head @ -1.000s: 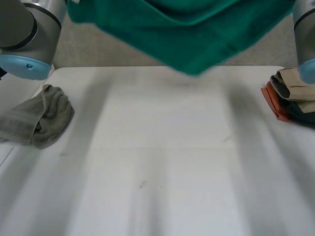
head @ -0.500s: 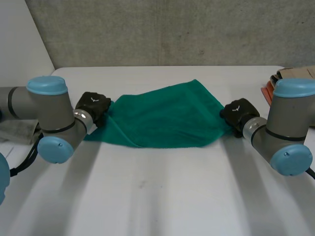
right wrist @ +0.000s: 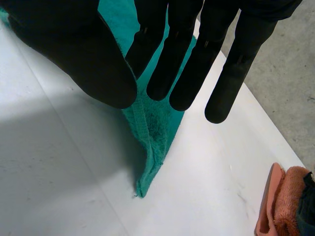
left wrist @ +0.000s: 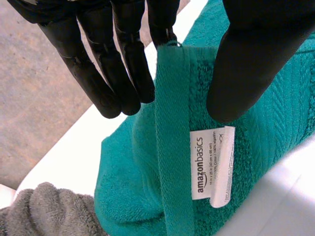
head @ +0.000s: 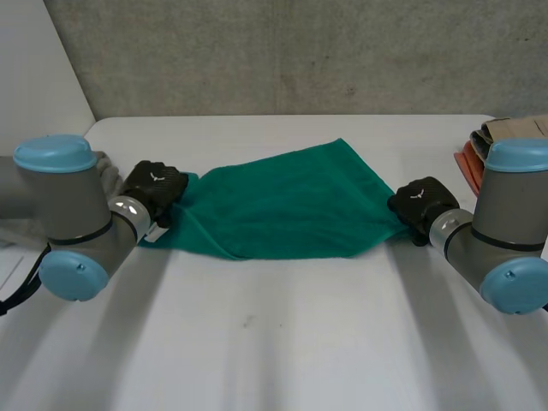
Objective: Fold the laundry.
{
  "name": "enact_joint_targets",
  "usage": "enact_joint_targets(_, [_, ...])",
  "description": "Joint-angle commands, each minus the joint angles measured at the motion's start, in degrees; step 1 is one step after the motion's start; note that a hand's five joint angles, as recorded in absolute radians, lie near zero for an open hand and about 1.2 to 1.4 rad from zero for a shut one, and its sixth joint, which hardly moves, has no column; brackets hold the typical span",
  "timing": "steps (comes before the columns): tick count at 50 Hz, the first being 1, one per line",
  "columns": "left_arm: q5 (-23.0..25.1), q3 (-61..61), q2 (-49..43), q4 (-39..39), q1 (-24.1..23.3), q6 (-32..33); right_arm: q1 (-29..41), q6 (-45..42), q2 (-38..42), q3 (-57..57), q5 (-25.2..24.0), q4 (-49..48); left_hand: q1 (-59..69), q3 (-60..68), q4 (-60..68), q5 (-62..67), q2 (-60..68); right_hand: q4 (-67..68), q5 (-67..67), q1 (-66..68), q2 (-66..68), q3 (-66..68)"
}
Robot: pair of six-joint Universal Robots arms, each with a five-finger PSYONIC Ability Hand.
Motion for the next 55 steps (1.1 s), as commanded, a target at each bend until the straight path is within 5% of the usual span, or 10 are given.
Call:
enact_joint_targets(1, [-0.23, -3.37, 1.79, 2.66, -0.66, 0.66, 0.08, -0.12, 0.35, -0.02, 0.01, 0.03, 5.09, 4.27, 4.32, 4.22, 4.45, 11.23, 11.66, 14.39, 12.19, 11.6])
enact_joint_targets(6, [-0.23, -3.55, 0.83, 3.02, -0.92, 1.01, 0.25, -0.12, 0.44, -0.02, 0.1, -0.06, 8.27, 7.45, 7.51, 7.4, 7.64, 11.23, 11.66, 14.39, 12.19, 11.6])
enact_joint_targets(10, [-0.32, -2.67, -0.93, 3.19, -0.75, 1.72, 0.34, -0.12, 0.7, 0.07, 0.18, -0.06, 29.23, 28.41, 28.47, 28.36, 28.6, 11.23, 11.66, 14.39, 12.19, 11.6])
enact_joint_targets(17, [-0.85, -3.81, 1.69, 2.32, -0.66, 3.04, -0.1, -1.26, 0.0, -0.1, 0.62, 0.47, 30.13, 29.31, 29.37, 29.26, 29.5, 11.23, 11.66, 14.39, 12.19, 11.6])
enact_joint_targets(25, [0.46, -8.65, 30.49, -4.43, 1.44, -3.8, -5.01, -7.14, -13.42, -0.1, 1.24, 12.13, 30.13, 29.31, 29.37, 29.26, 29.5, 11.23, 11.66, 14.39, 12.19, 11.6])
enact_joint_targets(34, [6.44, -3.73, 42.31, -16.22, 8.83, -6.98, -10.64, -6.54, -31.37, -3.79, 0.36, 19.62, 30.13, 29.31, 29.37, 29.26, 29.5, 11.23, 11.66, 14.39, 12.19, 11.6])
enact_joint_targets(39, [7.32, -1.62, 41.0, -22.81, 11.91, -6.72, -12.31, -5.66, -33.49, -7.57, -3.84, 27.86, 30.13, 29.31, 29.37, 29.26, 29.5, 11.23, 11.66, 14.39, 12.19, 11.6])
enact_joint_targets(45, [7.24, -1.79, 33.62, -25.2, 9.72, -6.81, -11.18, -6.45, -27.0, -8.19, -5.88, 32.28, 30.13, 29.31, 29.37, 29.26, 29.5, 11.23, 11.66, 14.39, 12.19, 11.6])
enact_joint_targets(50, [5.66, 0.57, 22.82, -24.06, 6.55, -6.46, -8.19, -10.13, -18.48, -9.77, -3.08, 31.85, 30.13, 29.31, 29.37, 29.26, 29.5, 11.23, 11.66, 14.39, 12.19, 11.6])
enact_joint_targets(55, [-2.06, 11.0, 8.25, -20.37, 4.18, -5.14, -5.47, -12.51, -8.73, -16.16, 2.81, 27.56, 30.13, 29.31, 29.37, 29.26, 29.5, 11.23, 11.66, 14.39, 12.19, 11.6])
